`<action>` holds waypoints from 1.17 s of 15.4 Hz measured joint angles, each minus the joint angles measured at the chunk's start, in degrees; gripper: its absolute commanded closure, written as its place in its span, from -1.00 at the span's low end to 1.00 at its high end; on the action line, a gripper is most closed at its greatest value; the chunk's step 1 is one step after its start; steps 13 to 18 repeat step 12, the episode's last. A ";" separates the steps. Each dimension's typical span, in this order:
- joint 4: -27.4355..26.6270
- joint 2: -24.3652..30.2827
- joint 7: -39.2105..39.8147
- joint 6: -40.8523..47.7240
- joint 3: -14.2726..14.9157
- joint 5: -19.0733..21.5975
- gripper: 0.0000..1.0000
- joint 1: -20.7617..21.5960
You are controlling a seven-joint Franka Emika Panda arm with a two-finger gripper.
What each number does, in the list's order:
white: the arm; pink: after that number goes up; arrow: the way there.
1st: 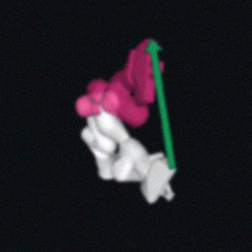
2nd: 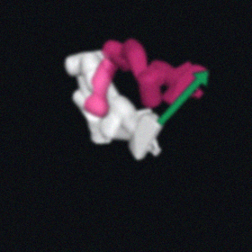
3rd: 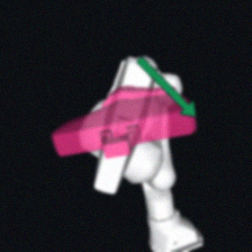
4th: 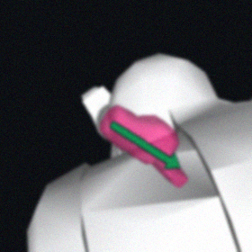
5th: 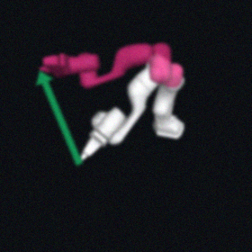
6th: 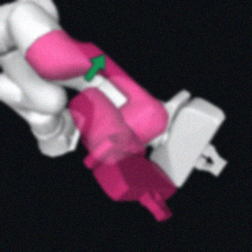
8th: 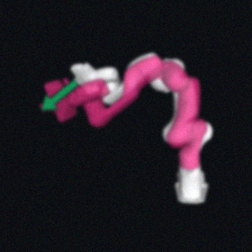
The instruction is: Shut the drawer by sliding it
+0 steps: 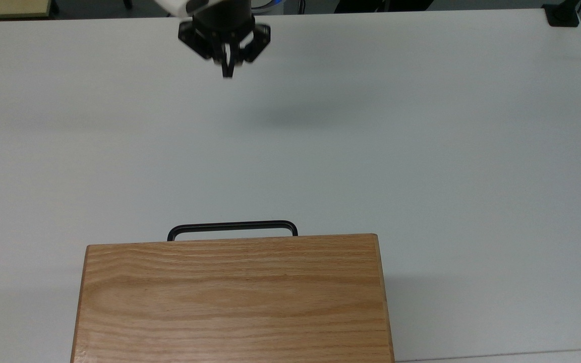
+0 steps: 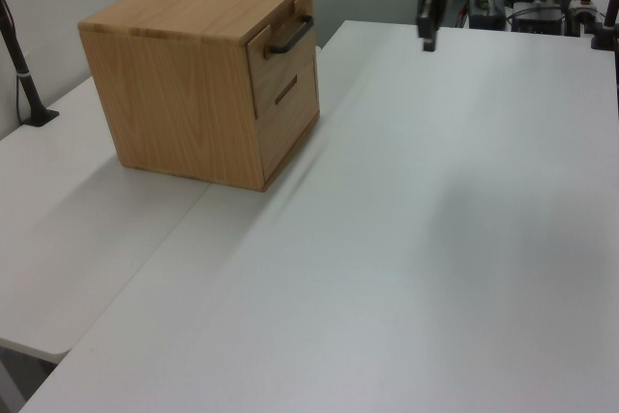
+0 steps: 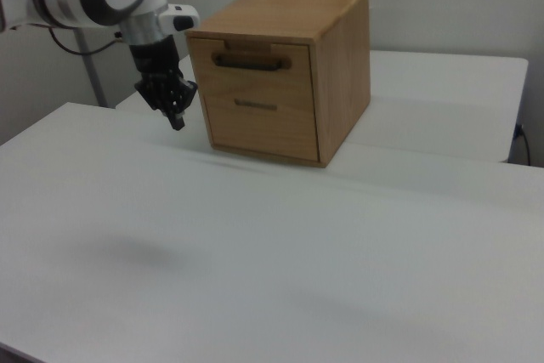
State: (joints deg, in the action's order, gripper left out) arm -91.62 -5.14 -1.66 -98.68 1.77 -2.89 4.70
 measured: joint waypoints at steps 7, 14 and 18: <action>-2.10 4.71 0.00 5.14 -0.02 0.00 -1.00 0.00; -2.18 4.70 0.00 5.14 -0.01 0.00 -1.00 0.00; -2.18 4.70 0.00 5.14 -0.01 0.00 -1.00 0.00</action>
